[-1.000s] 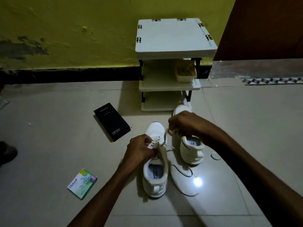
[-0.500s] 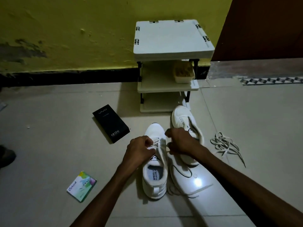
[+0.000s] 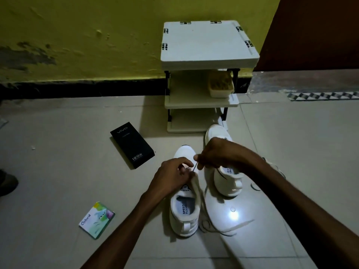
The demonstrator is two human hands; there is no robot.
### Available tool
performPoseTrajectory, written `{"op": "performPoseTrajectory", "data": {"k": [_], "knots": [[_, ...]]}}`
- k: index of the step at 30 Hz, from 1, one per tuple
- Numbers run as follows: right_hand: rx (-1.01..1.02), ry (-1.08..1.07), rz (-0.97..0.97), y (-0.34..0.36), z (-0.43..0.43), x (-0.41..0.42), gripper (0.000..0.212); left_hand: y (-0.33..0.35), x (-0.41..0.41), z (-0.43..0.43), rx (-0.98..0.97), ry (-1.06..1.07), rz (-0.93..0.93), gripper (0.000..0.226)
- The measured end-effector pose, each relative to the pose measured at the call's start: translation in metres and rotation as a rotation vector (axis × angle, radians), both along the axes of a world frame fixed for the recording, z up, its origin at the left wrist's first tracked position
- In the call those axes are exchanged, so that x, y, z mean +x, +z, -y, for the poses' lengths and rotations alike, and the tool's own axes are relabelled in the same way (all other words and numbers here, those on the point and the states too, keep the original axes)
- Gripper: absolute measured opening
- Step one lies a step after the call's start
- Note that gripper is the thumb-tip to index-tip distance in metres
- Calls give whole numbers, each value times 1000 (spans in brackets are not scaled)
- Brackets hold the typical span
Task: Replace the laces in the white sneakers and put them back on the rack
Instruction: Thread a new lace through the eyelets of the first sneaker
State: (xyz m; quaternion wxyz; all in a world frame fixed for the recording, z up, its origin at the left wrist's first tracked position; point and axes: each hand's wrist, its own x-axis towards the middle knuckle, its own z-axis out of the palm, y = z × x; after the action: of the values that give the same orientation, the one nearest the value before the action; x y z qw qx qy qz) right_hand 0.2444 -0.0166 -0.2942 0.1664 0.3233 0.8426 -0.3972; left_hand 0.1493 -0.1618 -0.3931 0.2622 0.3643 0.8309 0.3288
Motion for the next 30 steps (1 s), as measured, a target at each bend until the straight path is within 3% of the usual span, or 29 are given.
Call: {"op": "performPoseTrajectory", "data": {"k": [3,6,12,17,22,26,30], "knots": [[-20,16,-114,31,-2,7,28,10,0,-10,32,11,-79,12],[-35,61,-144,41,-5,16,22,32,-8,-20,212,138,-110,11],[95,202,93,13,-2,30,19,78,-26,-27,414,253,-75,9],[119,165,202,-12,0,33,15,74,-28,-27,421,272,28,8],[51,29,-91,-12,-8,29,8,63,-30,-23,429,283,142,13],[-61,-184,-416,-4,-4,23,8,53,-27,-21,352,271,159,31],[-248,-363,-563,-3,-4,15,14,45,-21,-20,316,211,211,13]]}}
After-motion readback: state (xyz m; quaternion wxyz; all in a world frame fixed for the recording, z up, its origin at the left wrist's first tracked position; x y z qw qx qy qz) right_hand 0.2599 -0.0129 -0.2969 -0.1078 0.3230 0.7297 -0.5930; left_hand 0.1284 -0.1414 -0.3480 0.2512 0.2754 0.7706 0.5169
